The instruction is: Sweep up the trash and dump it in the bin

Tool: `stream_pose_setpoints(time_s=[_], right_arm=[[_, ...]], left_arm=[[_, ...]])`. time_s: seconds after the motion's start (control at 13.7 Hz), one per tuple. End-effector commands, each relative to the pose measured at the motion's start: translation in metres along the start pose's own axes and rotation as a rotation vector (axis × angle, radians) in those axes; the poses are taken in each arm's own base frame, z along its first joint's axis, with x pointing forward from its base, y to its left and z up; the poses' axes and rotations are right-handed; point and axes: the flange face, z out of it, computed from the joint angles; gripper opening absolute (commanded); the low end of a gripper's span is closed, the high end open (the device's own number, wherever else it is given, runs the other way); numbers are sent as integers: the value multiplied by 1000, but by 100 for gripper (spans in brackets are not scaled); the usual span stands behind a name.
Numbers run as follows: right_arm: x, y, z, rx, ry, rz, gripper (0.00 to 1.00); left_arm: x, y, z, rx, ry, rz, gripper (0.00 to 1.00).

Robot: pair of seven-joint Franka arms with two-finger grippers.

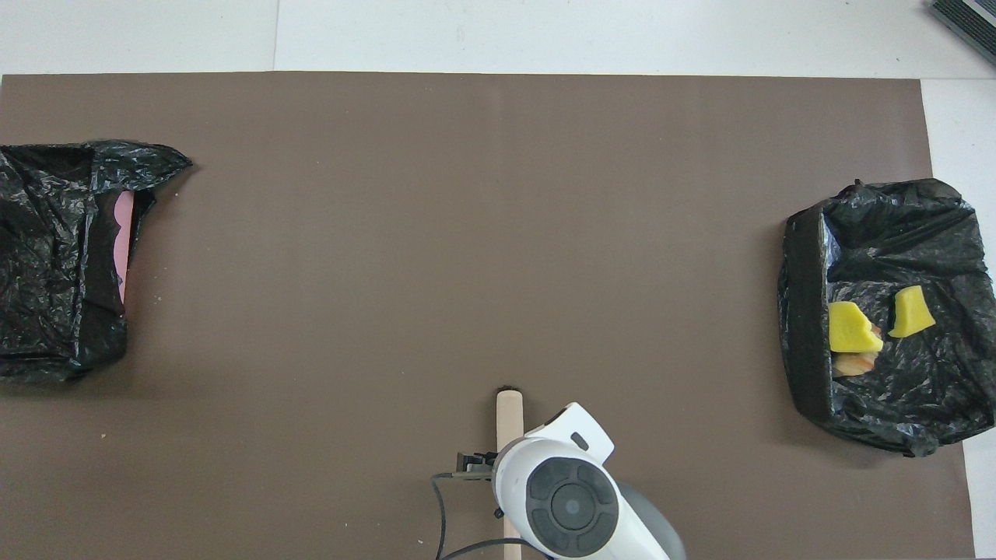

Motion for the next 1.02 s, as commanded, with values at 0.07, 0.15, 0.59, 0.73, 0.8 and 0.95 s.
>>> stream_pose_setpoints(time_s=[0.07, 0.15, 0.59, 0.73, 0.8, 0.95], right_arm=[[66, 30, -46, -24, 78, 16, 100], [86, 45, -58, -17, 96, 21, 100], [170, 131, -109, -65, 183, 21, 100], [189, 173, -136, -77, 165, 33, 100], [195, 192, -153, -82, 162, 25, 100], [202, 225, -190, -87, 152, 33, 100]], left_arm=[[21, -9, -2, -1, -112, 135, 0], [27, -7, 1, -15, -117, 136, 0], [51, 0, -2, -68, -194, 80, 0], [49, 1, -11, -90, -254, 32, 0], [42, 2, -23, -82, -268, 25, 0], [26, 10, -50, -77, -287, -8, 0]])
